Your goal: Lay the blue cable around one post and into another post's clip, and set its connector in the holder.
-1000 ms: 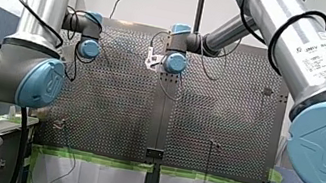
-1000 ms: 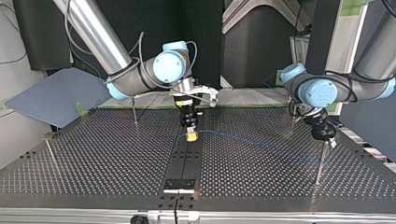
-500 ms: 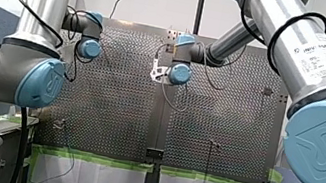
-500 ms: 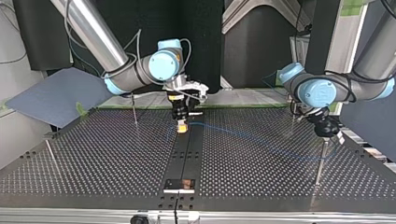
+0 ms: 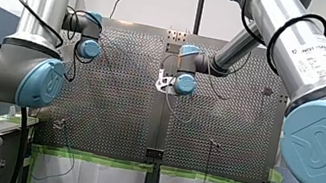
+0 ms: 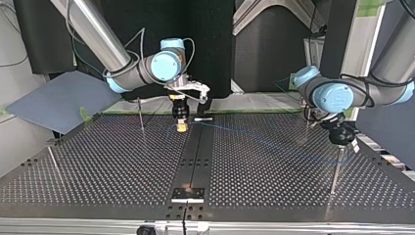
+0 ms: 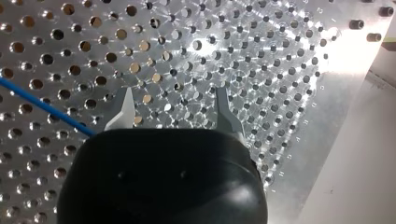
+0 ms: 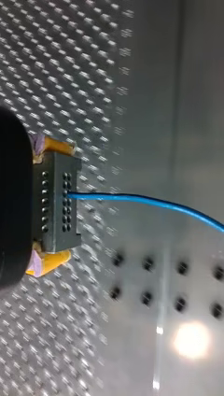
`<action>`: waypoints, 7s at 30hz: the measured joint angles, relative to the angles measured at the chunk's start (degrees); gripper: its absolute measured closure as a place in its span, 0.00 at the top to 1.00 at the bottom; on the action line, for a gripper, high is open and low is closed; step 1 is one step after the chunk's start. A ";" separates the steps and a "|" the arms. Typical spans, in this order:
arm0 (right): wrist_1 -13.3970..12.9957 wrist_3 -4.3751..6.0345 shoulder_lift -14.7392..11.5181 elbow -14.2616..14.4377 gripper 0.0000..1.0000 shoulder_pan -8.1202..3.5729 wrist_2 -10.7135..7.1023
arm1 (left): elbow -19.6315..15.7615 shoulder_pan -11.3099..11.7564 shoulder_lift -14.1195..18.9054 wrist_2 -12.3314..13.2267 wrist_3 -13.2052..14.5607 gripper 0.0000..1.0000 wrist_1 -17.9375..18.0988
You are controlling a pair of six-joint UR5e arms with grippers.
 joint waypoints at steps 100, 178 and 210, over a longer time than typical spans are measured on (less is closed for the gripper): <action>-25.94 7.17 -0.35 30.15 0.00 -44.72 -15.47 | 0.78 6.63 -2.63 24.56 -8.99 0.80 7.68; -48.78 4.26 16.05 32.71 0.00 -44.70 -31.32 | -2.60 9.05 -2.63 25.97 -12.42 0.80 9.56; -48.17 4.26 16.06 32.71 0.00 -44.23 -31.79 | -4.92 12.24 -2.48 38.06 -28.22 0.80 14.06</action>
